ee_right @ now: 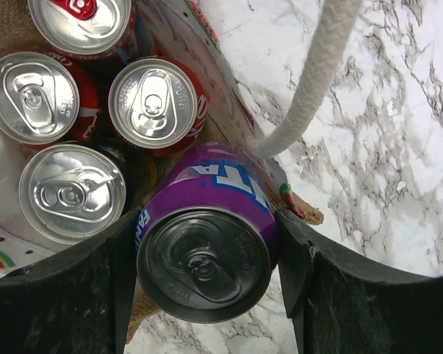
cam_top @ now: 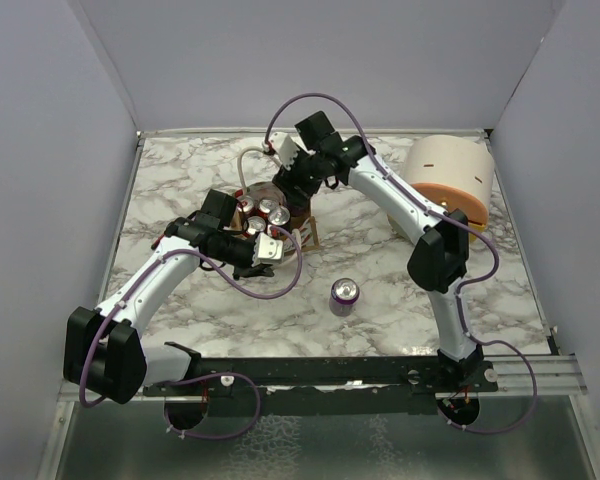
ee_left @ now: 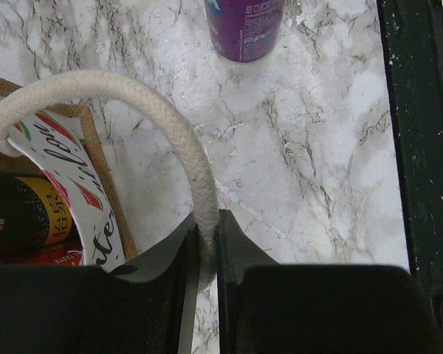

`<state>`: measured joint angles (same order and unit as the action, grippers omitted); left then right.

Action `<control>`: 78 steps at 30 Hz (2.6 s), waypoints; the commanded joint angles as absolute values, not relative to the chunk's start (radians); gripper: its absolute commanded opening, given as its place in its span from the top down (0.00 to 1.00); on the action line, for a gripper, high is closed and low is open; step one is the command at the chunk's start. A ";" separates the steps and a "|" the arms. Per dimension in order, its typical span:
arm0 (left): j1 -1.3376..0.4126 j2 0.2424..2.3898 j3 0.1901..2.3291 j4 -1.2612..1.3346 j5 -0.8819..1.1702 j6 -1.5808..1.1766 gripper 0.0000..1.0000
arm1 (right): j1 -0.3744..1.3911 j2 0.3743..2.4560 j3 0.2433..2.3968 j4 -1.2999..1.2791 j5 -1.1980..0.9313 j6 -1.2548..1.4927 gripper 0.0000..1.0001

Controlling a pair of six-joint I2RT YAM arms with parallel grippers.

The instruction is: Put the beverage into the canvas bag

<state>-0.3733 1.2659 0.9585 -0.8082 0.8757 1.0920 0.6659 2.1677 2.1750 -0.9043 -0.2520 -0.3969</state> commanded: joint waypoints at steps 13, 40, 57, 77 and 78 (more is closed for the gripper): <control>-0.373 1.240 0.948 -0.858 0.942 1.106 0.85 | 0.723 2.183 2.240 -0.954 -0.223 -0.596 0.90; -0.368 1.214 0.942 -0.867 0.952 1.109 0.85 | 0.708 2.268 2.212 -0.917 -0.207 -0.620 0.78; -0.365 1.210 0.939 -0.867 0.955 1.112 0.85 | 0.699 2.285 2.178 -0.897 -0.217 -0.611 0.53; -0.362 1.212 0.938 -0.864 0.956 1.113 0.85 | 0.699 2.249 2.178 -0.888 -0.206 -0.596 0.29; -0.362 1.212 0.937 -0.864 0.956 1.114 0.85 | 0.700 2.248 2.178 -0.888 -0.207 -0.595 0.29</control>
